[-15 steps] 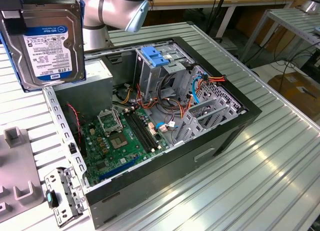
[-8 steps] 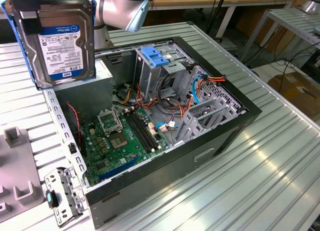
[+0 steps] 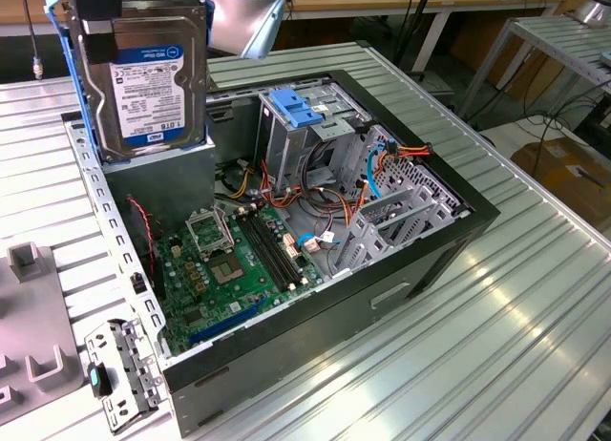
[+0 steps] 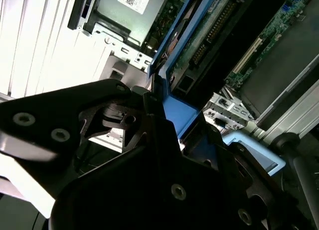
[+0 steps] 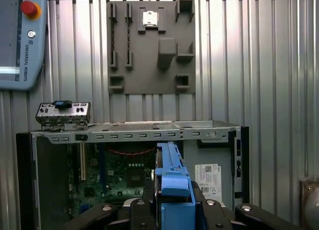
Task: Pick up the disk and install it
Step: 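Pick up the disk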
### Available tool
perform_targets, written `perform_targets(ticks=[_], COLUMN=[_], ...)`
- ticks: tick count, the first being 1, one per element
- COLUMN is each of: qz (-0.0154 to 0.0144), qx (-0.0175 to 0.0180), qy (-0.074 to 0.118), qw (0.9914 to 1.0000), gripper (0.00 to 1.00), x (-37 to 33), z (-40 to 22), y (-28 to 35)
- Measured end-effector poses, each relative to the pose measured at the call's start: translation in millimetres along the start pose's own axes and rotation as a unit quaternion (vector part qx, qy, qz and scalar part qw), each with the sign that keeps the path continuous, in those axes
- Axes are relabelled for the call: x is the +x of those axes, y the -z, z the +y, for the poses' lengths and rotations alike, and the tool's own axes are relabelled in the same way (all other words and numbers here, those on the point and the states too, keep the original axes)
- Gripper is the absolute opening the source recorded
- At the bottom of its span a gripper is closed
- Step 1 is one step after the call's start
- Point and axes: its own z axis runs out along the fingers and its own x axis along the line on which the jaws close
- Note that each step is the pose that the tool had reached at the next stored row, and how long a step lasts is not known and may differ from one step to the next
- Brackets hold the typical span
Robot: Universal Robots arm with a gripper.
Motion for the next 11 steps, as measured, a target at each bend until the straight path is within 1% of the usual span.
perform_targets(ticks=[4,5,6,9,11], qz=[0.0,0.0,0.0,0.0,0.0], qx=[0.0,0.0,0.0,0.0,0.0], qy=[0.0,0.0,0.0,0.0,0.0], qw=[1.0,1.0,1.0,1.0,1.0], gripper=[0.37,0.37,0.37,0.37,0.37], x=[-0.4,-0.6,-0.8,-1.2,-1.5], z=[-11.0,-18.0,-23.8,-35.8,-42.3], y=[-0.8,-1.1,-1.4,-2.1,-2.6])
